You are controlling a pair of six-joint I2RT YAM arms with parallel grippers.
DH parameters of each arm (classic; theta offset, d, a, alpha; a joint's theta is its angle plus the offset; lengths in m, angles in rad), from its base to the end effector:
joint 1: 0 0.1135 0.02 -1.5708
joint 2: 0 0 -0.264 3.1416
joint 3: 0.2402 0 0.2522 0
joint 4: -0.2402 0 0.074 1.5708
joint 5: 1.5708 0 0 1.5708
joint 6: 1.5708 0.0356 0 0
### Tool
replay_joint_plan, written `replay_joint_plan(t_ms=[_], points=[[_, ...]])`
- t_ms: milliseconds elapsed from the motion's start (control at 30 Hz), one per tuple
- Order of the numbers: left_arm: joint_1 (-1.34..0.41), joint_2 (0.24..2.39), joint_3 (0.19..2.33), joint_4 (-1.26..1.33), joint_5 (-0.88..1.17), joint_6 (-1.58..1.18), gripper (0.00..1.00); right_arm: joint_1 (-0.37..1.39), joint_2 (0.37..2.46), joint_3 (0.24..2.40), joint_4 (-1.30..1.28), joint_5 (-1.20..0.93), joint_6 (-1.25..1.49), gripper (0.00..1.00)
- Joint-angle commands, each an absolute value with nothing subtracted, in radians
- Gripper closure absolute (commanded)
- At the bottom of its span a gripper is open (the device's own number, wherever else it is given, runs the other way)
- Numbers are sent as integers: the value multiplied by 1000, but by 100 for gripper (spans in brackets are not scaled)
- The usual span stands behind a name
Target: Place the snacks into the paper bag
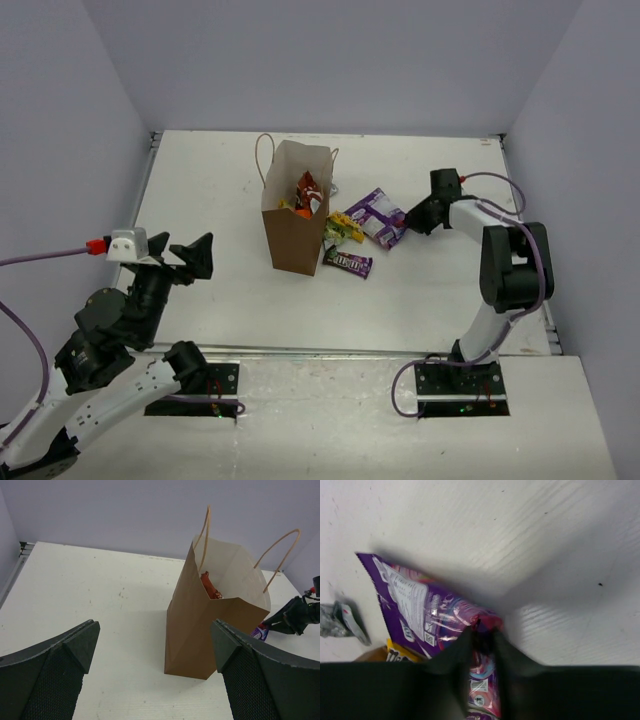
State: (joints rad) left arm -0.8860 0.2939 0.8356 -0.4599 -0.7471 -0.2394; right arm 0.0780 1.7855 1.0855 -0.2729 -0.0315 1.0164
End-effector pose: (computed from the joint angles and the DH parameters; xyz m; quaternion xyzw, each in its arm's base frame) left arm 0.0479 -0.0204 0.3759 -0.0540 0.6834 -0.1561 0.7111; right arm 0.3627 0.0295 0.1689 0.4279 0.8544 0.1661 0.2437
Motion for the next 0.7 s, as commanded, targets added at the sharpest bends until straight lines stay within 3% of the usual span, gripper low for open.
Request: replay_joint_plan(t_ms=[0,100,367,667], points=[[-885,281,828,-419,-753,-213,0,106,1804,1167,-339,-2,1020,100],[-885,279,830,-419,-752,-215,0,107,1798,1149,-330,-50,994,100],[-885,291,828,-414,-749,-212,0,132,1351,910,-203,-113,902,100],[-885,290,830,-422,-749,-218,0,235,1098,1258,-415,-314,738,100]])
